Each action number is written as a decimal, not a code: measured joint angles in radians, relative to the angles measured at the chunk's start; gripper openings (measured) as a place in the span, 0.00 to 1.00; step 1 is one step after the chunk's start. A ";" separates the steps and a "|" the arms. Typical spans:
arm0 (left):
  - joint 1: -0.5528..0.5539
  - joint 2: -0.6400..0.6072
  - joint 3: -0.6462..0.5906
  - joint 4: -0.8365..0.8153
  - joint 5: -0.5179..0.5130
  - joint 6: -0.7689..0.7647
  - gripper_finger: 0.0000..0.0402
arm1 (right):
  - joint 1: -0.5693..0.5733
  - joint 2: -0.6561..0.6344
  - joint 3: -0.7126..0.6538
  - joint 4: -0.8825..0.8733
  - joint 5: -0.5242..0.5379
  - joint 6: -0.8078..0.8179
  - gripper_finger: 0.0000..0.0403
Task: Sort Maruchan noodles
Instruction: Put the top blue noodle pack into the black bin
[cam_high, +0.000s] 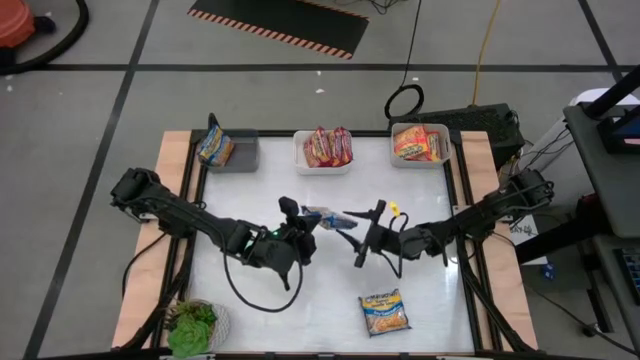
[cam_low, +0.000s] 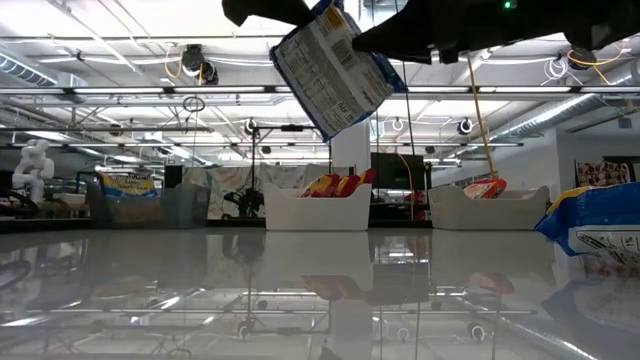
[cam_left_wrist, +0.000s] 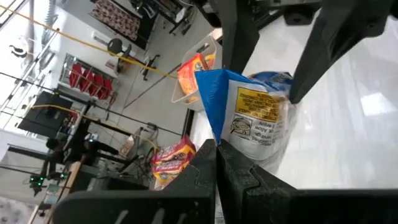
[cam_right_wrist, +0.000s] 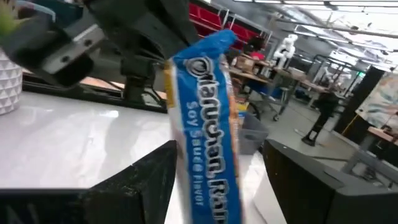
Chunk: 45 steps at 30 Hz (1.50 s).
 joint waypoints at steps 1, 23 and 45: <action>0.000 0.000 0.000 -0.001 0.001 0.000 0.01 | 0.003 0.000 0.000 0.000 0.001 -0.002 0.57; 0.003 0.000 0.000 0.183 0.109 0.000 0.01 | -0.021 0.000 0.007 -0.133 -0.004 -0.036 0.50; 0.003 0.000 0.000 0.181 0.136 -0.031 0.01 | -0.021 -0.002 0.007 -0.133 -0.003 -0.127 0.30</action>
